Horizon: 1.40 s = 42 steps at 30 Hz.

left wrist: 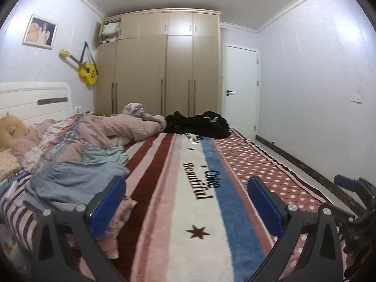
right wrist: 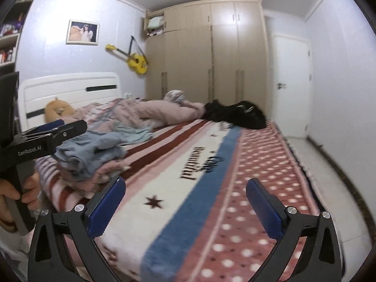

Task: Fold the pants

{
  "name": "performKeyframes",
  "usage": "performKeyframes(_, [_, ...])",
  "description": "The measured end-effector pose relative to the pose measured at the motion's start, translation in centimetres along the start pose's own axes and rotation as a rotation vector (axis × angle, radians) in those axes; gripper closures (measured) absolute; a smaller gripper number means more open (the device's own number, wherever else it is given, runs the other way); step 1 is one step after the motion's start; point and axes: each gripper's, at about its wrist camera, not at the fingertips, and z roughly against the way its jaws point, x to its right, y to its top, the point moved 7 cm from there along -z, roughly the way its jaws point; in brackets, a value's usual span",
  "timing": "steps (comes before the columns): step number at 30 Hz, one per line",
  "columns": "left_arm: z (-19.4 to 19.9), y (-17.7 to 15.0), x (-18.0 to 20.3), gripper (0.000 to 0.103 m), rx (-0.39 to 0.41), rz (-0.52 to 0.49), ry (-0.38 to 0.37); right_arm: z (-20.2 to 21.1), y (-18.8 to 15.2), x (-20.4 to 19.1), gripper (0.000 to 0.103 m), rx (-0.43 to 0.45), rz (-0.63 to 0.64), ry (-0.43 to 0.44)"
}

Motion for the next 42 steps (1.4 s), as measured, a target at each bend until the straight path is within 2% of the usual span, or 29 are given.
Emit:
performKeyframes(8, [-0.3,-0.6,2.1,0.001,-0.01,-0.016,-0.018,2.1,-0.1,2.1,0.001,0.037,-0.021,-0.056])
performKeyframes(42, [-1.2,-1.4,2.4,0.001,-0.023,0.006,-0.029,1.6,0.2,2.1,0.001,0.035,-0.041,-0.059])
